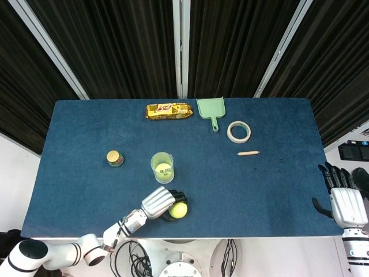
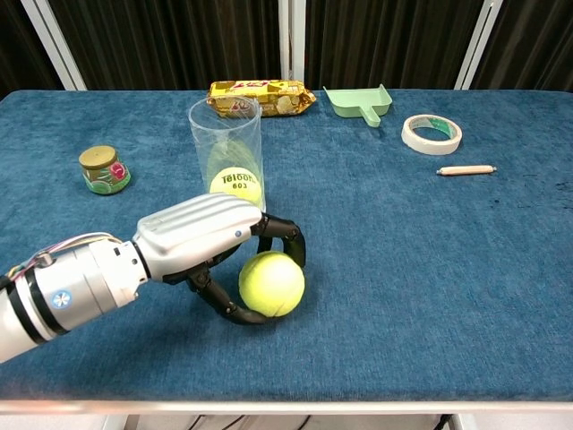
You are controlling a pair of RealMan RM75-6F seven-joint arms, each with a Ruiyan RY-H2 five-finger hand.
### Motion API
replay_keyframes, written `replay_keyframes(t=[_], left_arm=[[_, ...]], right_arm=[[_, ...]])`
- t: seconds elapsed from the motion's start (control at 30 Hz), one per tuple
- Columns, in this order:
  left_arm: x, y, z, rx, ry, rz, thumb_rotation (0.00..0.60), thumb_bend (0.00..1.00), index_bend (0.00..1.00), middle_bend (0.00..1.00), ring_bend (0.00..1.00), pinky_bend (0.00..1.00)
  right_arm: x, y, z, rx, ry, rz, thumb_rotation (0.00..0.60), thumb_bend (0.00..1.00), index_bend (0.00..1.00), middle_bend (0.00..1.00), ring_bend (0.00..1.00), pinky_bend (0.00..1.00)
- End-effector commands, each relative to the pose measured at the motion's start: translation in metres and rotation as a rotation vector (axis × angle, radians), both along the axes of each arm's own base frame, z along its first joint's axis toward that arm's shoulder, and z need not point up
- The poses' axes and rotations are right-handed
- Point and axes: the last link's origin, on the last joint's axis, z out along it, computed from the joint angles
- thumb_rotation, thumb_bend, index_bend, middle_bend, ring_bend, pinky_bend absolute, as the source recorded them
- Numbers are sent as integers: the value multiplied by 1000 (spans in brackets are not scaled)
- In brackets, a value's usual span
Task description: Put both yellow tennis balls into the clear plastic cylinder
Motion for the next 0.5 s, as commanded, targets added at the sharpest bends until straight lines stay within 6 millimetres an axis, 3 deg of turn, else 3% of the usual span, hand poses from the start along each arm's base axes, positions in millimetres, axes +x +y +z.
replay_keyframes(t=[0.03, 0.3, 0.5], left_arm=[[5, -1, 7, 20, -56, -11, 600, 242, 562, 561, 566, 827], [21, 5, 59, 147, -216, -37, 600, 243, 586, 583, 578, 831], [38, 25, 106, 285, -279, -27, 600, 242, 601, 599, 578, 826]], right_arm=[[0, 0, 0, 0, 1, -1, 600, 246, 0, 0, 0, 0], [-1, -1, 0, 3, 1, -7, 600, 247, 0, 0, 0, 0], [2, 0, -1, 0, 2, -1, 600, 247, 0, 0, 0, 0]])
